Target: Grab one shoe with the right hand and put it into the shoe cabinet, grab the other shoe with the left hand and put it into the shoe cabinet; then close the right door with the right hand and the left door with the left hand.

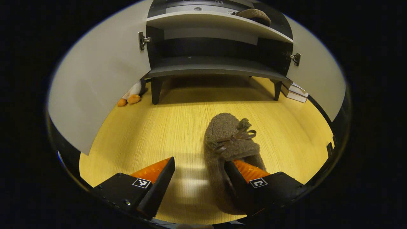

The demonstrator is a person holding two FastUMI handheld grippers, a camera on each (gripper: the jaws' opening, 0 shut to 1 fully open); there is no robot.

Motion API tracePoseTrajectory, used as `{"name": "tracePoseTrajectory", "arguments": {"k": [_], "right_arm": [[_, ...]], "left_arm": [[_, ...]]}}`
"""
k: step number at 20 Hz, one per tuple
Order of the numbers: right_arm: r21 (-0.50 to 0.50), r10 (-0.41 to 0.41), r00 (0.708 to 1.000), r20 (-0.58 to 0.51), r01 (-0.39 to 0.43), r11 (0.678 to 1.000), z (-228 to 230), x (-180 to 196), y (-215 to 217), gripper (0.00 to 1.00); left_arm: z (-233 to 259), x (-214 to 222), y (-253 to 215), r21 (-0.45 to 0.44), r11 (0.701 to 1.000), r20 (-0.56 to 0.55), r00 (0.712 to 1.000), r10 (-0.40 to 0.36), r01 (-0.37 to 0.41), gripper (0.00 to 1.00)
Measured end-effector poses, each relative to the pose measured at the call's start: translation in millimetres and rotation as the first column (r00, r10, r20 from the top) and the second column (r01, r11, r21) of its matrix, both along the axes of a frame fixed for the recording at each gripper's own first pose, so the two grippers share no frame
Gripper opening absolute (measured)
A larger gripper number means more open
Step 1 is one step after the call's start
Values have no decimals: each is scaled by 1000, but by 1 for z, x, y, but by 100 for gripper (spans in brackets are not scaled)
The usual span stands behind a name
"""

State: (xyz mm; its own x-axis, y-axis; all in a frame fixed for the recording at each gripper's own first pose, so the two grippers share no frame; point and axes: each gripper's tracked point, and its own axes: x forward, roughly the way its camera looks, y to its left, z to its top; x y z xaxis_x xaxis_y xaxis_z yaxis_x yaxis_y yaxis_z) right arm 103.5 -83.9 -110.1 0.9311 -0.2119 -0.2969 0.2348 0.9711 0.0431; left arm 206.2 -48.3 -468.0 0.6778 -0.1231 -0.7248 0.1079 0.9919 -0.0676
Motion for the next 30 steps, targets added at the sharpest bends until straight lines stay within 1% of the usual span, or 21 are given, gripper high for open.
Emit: {"name": "tracePoseTrajectory", "arguments": {"k": [1,4,5,6,7,8,9,10,11,13,14,15,16,17,18,19,20,22,26,27,30], "right_arm": [[5,-4,1000,-6,4,1000,-2,2,1,99],[-1,-35,999,-11,35,999,-3,9,-4,99],[-2,-44,999,-11,44,999,-3,10,-6,99],[-3,-51,999,-10,51,999,-2,10,-7,99],[-6,-57,998,-11,57,998,-2,10,-8,99],[-8,-63,998,-14,63,998,-2,10,-9,99],[-5,-66,998,-16,66,998,-3,10,-10,99],[2,-68,998,-16,68,998,-3,12,-11,99],[7,-69,998,-15,69,998,-4,13,-12,99],[21,-66,998,-14,66,998,-5,15,-16,99],[23,-62,998,-12,62,998,-6,13,-15,99],[20,-59,998,-7,59,998,-4,12,-15,99],[16,-56,998,-4,57,998,-4,9,-15,99],[13,-55,999,-1,55,998,-3,8,-15,99],[16,-54,999,4,54,998,-1,7,-13,99],[20,-52,999,10,51,998,0,6,-12,99],[23,-49,999,12,49,999,0,3,-12,99],[26,-46,999,20,45,999,0,-1,-11,99],[31,-52,997,54,51,998,8,-7,-12,99],[35,-56,996,63,53,998,10,-9,-12,99],[39,-64,995,82,61,997,16,-11,-14,99]], "left_arm": [[-5,12,-1,-7,1000,0,1000,4,-4,96],[-12,25,-9,-20,1000,-3,1000,-5,4,96],[-16,30,-12,-25,1000,-8,1000,-6,6,92],[-20,32,-16,-37,999,-21,1000,-7,7,83],[-23,34,-22,-57,998,-28,1000,-10,9,89],[-22,36,-27,-74,997,-21,1000,-15,14,55],[-22,39,-33,-81,996,-17,999,-29,28,58],[-21,40,-35,-75,997,-7,999,-33,32,44],[-21,43,-32,-58,998,4,1000,-29,29,37],[-17,46,-17,-3,1000,19,1000,8,-8,16],[-17,44,-13,5,1000,-1,1000,21,-21,5],[-11,39,-9,8,999,-12,999,37,-37,5],[0,40,-9,-8,999,2,999,45,-45,10],[13,41,-10,-14,999,25,999,47,-46,1],[33,43,-10,-16,999,61,997,40,-39,10],[53,48,-9,-12,999,102,994,36,-34,0],[75,52,-8,-6,1000,138,990,27,-27,0],[122,61,-6,-10,1000,217,976,26,-24,0],[206,87,-2,-27,999,322,946,38,-30,0],[226,95,-1,-28,999,350,936,36,-28,10],[284,125,2,-16,999,425,904,32,-28,10]]}}
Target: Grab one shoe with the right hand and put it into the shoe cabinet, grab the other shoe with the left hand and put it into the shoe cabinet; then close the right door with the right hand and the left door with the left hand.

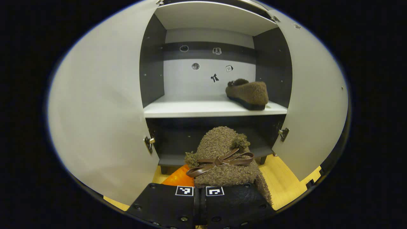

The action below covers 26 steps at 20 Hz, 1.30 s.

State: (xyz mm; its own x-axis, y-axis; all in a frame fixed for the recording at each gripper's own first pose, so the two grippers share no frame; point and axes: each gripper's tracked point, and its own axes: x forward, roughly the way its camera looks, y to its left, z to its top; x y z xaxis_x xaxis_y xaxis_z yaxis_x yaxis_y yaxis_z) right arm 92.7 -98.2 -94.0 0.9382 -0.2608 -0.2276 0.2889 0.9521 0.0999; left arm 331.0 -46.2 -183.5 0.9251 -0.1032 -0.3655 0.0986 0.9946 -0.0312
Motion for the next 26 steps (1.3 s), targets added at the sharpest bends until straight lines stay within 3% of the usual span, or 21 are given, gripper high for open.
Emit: {"name": "tracePoseTrajectory", "arguments": {"k": [4,11,17,18,20,26], "right_arm": [[2,-19,1000,14,19,1000,4,-1,-5,99],[6,-56,998,13,56,998,6,1,-26,99],[0,-81,997,1,81,997,5,6,-38,99],[2,-86,996,-4,86,996,4,7,-40,99],[11,-99,995,-7,99,995,4,12,-43,99],[41,-110,993,-33,111,993,-1,26,-52,99]], "left_arm": [[66,50,3,-11,1000,87,996,17,-16,10],[114,134,-4,-18,998,154,986,59,-57,9],[112,208,9,12,993,107,987,117,-119,10],[109,219,15,19,991,92,987,131,-134,0],[96,240,22,19,988,50,987,151,-152,0],[51,260,28,107,985,-120,982,148,-135,1]]}}
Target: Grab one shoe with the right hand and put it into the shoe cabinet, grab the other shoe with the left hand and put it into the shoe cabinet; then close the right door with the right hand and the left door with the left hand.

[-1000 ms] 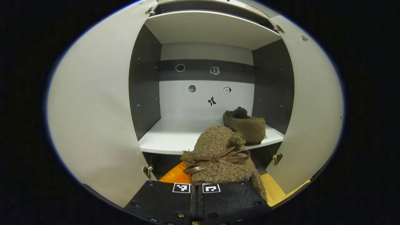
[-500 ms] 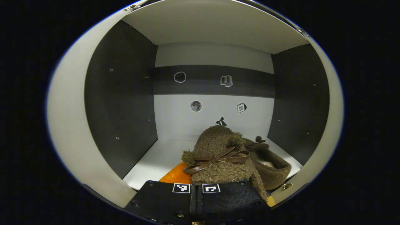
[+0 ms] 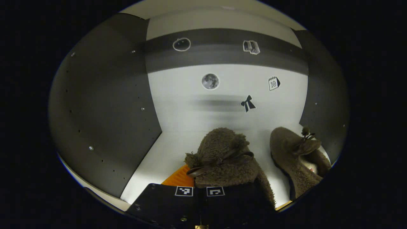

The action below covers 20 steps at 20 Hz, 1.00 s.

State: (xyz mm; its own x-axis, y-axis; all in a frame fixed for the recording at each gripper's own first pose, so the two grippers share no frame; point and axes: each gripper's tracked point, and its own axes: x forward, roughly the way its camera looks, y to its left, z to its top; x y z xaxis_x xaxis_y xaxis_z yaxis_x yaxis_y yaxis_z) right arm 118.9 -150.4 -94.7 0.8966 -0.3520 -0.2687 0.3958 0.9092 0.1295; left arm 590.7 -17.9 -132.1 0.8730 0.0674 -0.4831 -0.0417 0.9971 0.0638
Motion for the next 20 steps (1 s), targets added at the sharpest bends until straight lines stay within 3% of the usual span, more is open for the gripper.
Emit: {"name": "tracePoseTrajectory", "arguments": {"k": [2,7,8,9,10,12,13,14,15,20], "right_arm": [[-1,5,1000,-7,-5,1000,-5,1,-1,99],[11,21,1000,-9,-21,1000,-8,2,1,99],[12,19,1000,-10,-19,1000,-10,3,1,99],[14,22,1000,-15,-22,1000,-12,3,1,99],[14,28,999,-16,-28,1000,-12,4,2,99],[4,33,999,-16,-33,999,-10,8,4,99],[2,34,999,-17,-34,999,-10,6,6,99],[4,41,999,-15,-41,999,-8,5,9,99],[5,46,999,-12,-45,999,-7,4,13,99],[3,69,998,-8,-68,998,-6,0,26,99]], "left_arm": [[-9,0,1,0,1000,-58,998,8,-8,5],[-6,-6,0,38,998,-61,997,-37,39,16],[-5,-7,-3,33,998,-54,997,-56,58,30],[-5,-11,-1,31,998,-55,997,-57,59,33],[-3,-14,-1,18,998,-47,997,-61,61,45],[-1,-18,-3,-18,998,-38,997,-68,67,50],[3,-22,3,-15,998,-26,998,-60,59,70],[6,-23,8,-12,999,-9,999,-47,47,59],[12,-27,12,-19,999,7,999,-39,39,89],[38,-57,6,-68,995,77,995,-65,70,95]]}}
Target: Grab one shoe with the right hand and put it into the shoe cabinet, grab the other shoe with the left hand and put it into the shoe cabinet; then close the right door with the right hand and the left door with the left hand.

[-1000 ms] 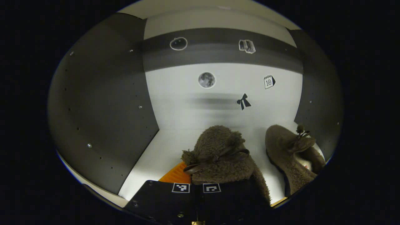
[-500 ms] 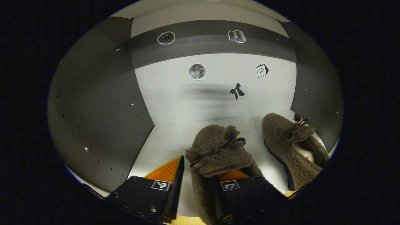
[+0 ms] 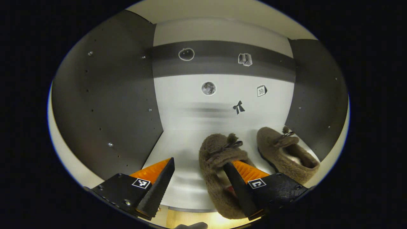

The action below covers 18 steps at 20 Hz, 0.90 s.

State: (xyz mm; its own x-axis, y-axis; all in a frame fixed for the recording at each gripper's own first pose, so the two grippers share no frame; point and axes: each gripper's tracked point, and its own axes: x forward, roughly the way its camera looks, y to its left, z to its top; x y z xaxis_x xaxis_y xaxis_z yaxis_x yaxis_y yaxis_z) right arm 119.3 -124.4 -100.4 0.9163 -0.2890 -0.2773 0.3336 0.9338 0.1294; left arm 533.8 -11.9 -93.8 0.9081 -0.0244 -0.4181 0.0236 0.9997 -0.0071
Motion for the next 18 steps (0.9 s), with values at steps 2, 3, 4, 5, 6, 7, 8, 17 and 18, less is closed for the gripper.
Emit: {"name": "tracePoseTrajectory", "arguments": {"k": [2,3,4,5,6,7,8,17,18], "right_arm": [[-5,5,1000,11,-5,1000,4,-2,5,99],[-10,7,1000,14,-7,1000,5,-4,7,99],[-14,9,1000,18,-9,1000,6,-5,8,99],[-16,11,1000,22,-11,1000,7,-6,9,99],[-17,14,1000,27,-13,1000,9,-7,11,99],[-19,14,999,30,-14,1000,9,-7,12,99],[-20,15,999,32,-14,1000,10,-8,13,99],[-45,29,997,71,-26,999,26,3,5,99],[-52,33,997,74,-29,998,28,6,4,99]], "left_arm": [[13,-17,-7,-10,1000,41,999,-20,21,95],[21,-26,-10,-14,999,66,997,-29,30,95],[29,-36,-13,-20,999,93,995,-35,37,95],[37,-47,-16,-30,998,119,992,-43,47,95],[45,-58,-20,-36,997,145,988,-56,61,95],[51,-71,-22,-38,997,166,984,-64,71,95],[59,-83,-24,-41,996,186,980,-72,81,95],[109,-198,-29,-78,989,318,944,-93,124,95],[111,-210,-28,-75,989,316,944,-95,125,95]]}}
